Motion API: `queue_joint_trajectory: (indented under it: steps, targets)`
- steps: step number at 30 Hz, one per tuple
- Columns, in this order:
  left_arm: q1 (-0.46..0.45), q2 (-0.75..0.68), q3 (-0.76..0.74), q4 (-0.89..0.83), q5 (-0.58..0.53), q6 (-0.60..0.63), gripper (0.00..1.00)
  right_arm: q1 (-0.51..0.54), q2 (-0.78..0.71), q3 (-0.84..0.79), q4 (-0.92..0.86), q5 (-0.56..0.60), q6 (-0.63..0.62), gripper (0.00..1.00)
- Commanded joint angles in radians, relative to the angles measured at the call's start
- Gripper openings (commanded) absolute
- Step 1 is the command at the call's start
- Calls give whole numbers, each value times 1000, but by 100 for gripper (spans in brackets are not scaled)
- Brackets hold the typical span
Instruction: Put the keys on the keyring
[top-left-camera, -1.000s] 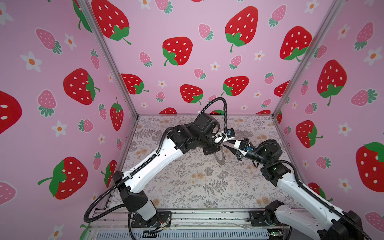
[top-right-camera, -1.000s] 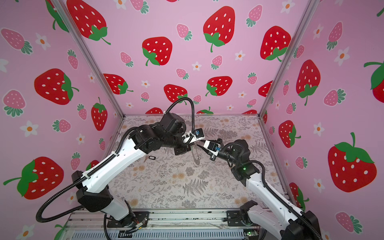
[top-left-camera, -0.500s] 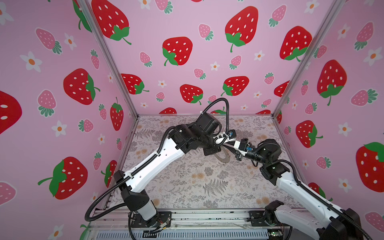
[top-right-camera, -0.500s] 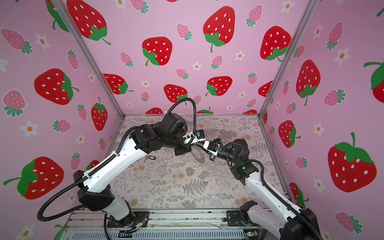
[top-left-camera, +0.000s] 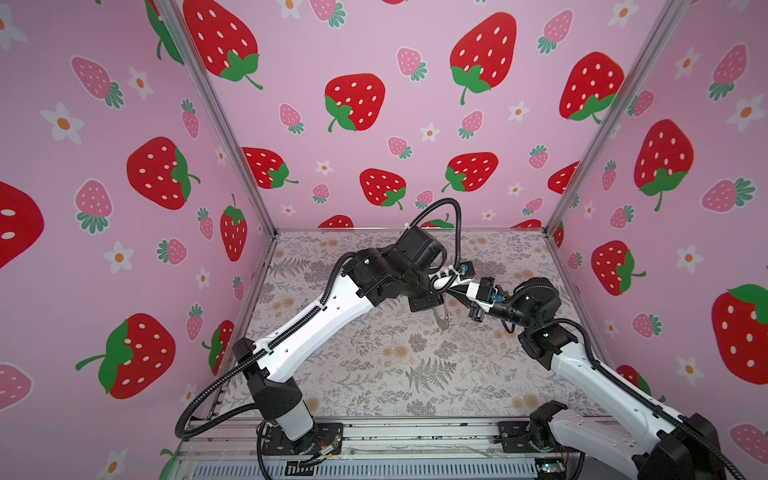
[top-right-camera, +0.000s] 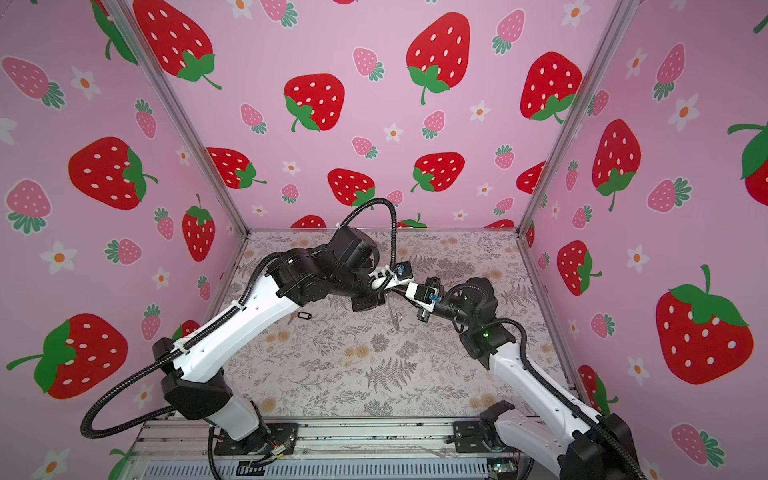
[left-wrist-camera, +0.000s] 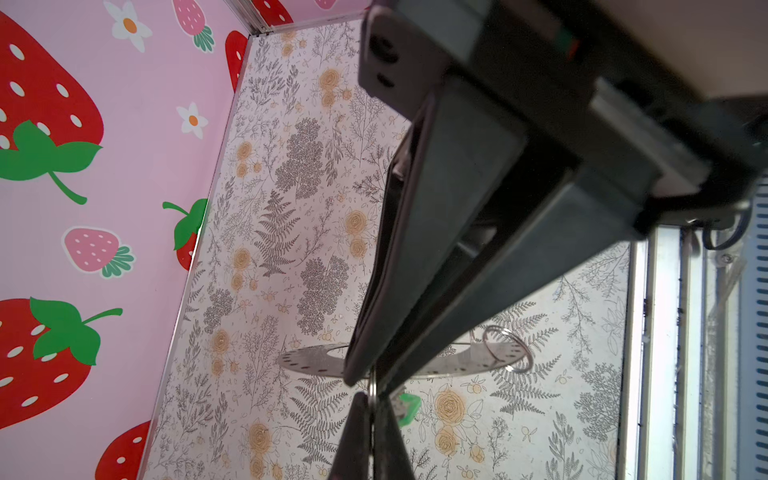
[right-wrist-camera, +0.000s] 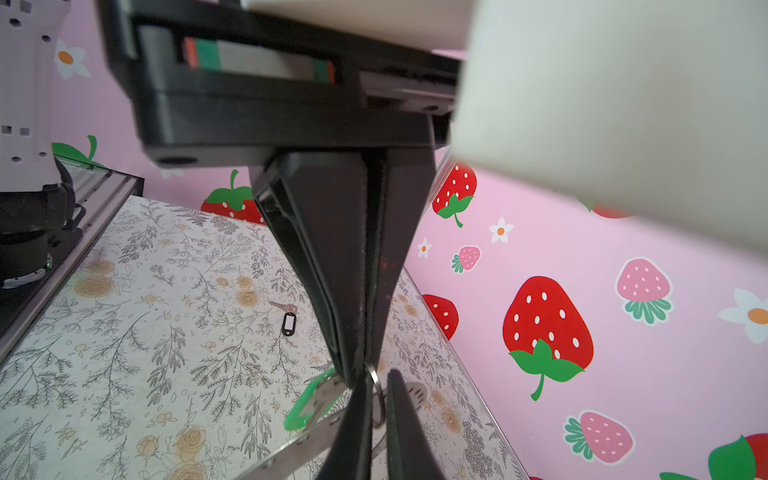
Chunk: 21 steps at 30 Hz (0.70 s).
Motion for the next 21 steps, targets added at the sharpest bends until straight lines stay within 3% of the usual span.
queue_joint_trajectory:
  steps: [1, 4, 8, 9, 10, 12, 17, 21]
  targets:
    - [-7, -36, 22, 15, 40, 29, 0, -4, -8, 25, -3, -18, -9, 11]
    - [-7, -45, 12, 23, 48, 26, 0, -4, -6, 29, -3, -29, -7, 2]
    - [-6, -59, -7, 43, 54, 17, 0, -4, -15, 28, -1, -39, -6, 0]
    - [-5, -61, -15, 52, 45, 10, 8, -4, -17, 25, 2, -36, -5, 0]
    - [-4, -67, -26, 67, 32, -1, 24, -4, -20, 25, 1, -33, 0, 0]
    - [7, -89, -66, 107, 16, -22, 38, -4, -28, 22, 5, -29, 8, 0]
    - [56, -203, -222, 259, 32, -121, 45, -6, -50, -2, 75, -23, 78, 0]
    - [85, -301, -391, 427, 129, -225, 44, -5, -66, -23, 150, -30, 141, 0]
